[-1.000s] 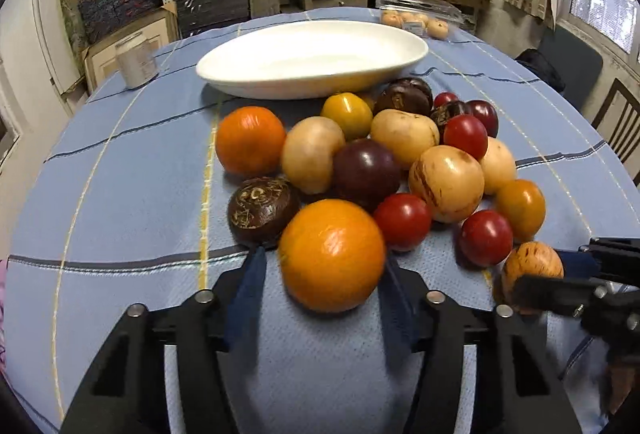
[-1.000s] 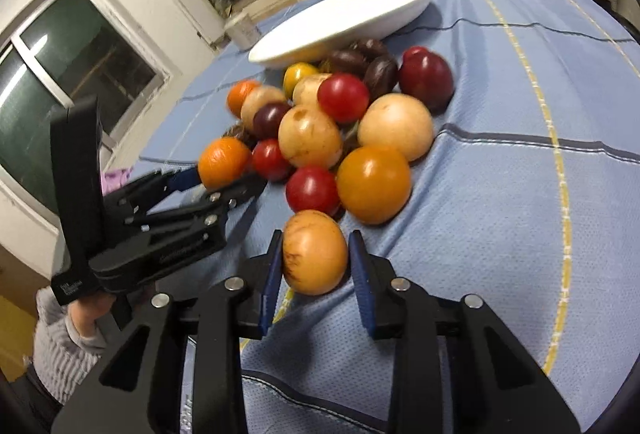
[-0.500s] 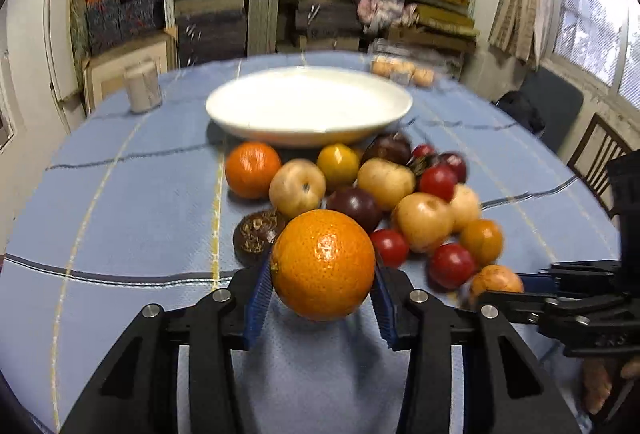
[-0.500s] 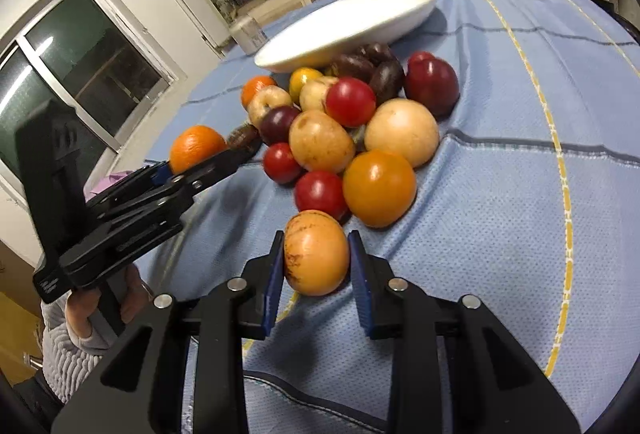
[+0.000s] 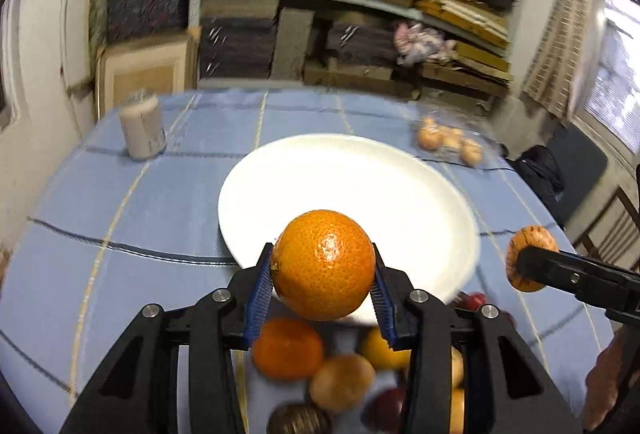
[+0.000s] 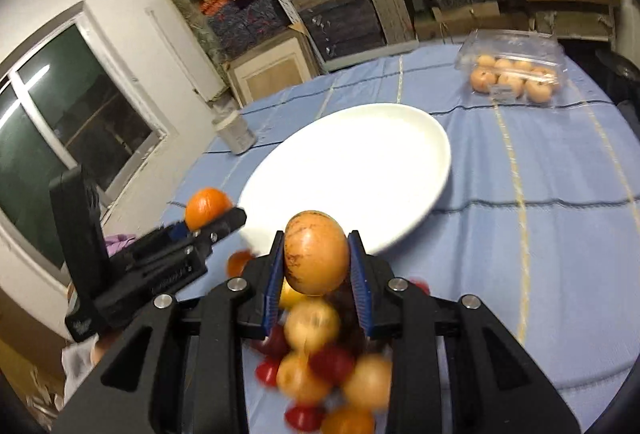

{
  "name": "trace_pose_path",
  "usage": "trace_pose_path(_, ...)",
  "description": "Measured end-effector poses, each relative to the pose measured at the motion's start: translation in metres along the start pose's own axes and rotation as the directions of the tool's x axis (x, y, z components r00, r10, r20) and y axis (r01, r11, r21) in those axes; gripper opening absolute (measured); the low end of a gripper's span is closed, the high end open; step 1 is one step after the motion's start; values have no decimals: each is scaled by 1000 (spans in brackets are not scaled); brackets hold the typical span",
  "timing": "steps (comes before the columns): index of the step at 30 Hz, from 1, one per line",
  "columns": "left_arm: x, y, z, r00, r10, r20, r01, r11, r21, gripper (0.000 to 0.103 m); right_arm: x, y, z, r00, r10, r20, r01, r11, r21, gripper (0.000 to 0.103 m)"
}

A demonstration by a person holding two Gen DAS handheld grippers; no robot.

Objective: Organize fruits
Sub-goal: 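Carry both fruits over the white plate and open both tools to release them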

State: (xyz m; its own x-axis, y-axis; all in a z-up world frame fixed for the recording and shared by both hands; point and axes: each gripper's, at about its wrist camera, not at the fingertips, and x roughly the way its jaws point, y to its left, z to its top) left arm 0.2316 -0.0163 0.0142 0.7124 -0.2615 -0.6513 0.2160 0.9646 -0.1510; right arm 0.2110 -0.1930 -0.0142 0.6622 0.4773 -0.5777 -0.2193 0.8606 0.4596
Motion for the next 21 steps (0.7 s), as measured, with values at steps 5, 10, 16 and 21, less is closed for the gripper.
trace_pose_path(5,28,14,4,999,-13,-42,11,999,-44,46,46,-8,16,997,-58,-41,58,998,-14,30)
trace_pose_path(10,25,18,2,1000,7,-12,-7,1000,-18,69,52,-13,8,996,-79,-37,78,997,-30,41)
trace_pose_path(16,0,23,-2,999,-2,35,3,999,-35,74,29,-12,-2,998,-61,-5,61,998,-30,41)
trace_pose_path(21,-27,43,-16,997,33,65,-27,996,-83,79,-10,-19,-20,997,-45,64,45,999,4,45)
